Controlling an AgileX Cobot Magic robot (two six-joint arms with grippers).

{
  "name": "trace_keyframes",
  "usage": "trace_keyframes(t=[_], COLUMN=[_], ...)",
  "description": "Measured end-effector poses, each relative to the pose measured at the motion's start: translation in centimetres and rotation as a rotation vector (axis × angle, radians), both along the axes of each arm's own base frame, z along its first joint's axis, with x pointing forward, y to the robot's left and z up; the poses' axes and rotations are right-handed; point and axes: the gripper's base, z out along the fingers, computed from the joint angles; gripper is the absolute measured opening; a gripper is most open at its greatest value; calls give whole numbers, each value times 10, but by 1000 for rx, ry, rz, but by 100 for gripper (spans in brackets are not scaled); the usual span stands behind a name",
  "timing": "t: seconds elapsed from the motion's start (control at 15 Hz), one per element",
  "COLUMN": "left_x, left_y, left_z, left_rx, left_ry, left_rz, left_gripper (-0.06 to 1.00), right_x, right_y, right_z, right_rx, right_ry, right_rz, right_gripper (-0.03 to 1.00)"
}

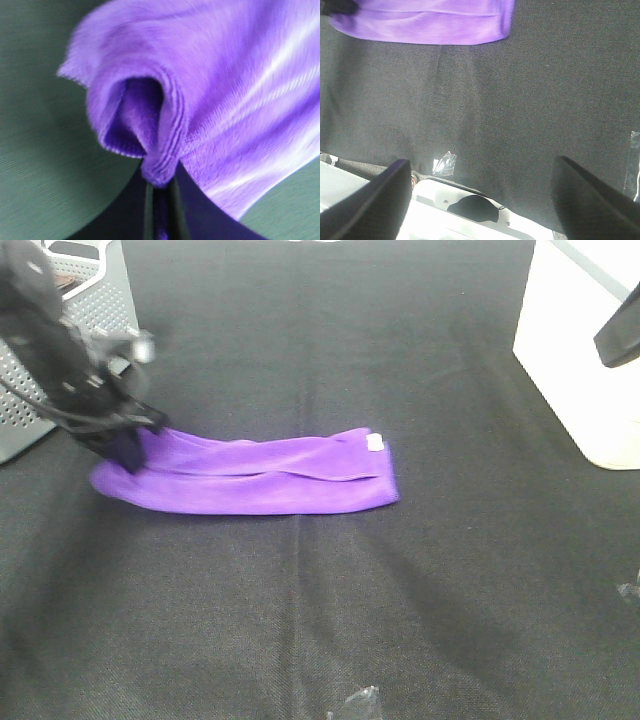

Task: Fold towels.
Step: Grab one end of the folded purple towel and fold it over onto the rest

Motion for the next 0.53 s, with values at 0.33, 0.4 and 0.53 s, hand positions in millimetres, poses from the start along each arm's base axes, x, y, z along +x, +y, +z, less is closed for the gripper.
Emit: trace_keyframes(t=[0.33, 0.4, 0.53], left_x=[3, 5, 12], left_y=[-23, -36, -68], left_z=[31, 37, 41], left_rx=[-21, -36, -66], left_ry=[-65, -86, -110], left_rz=[-68, -91, -146], left_gripper=[2, 2, 2], right_x=[0, 0, 0], right_y=[0, 0, 0], right_z=[0, 0, 0], right_rx=[0, 0, 0], right_ry=[0, 0, 0], right_rz=[0, 0, 1], right_gripper=[73, 73, 73])
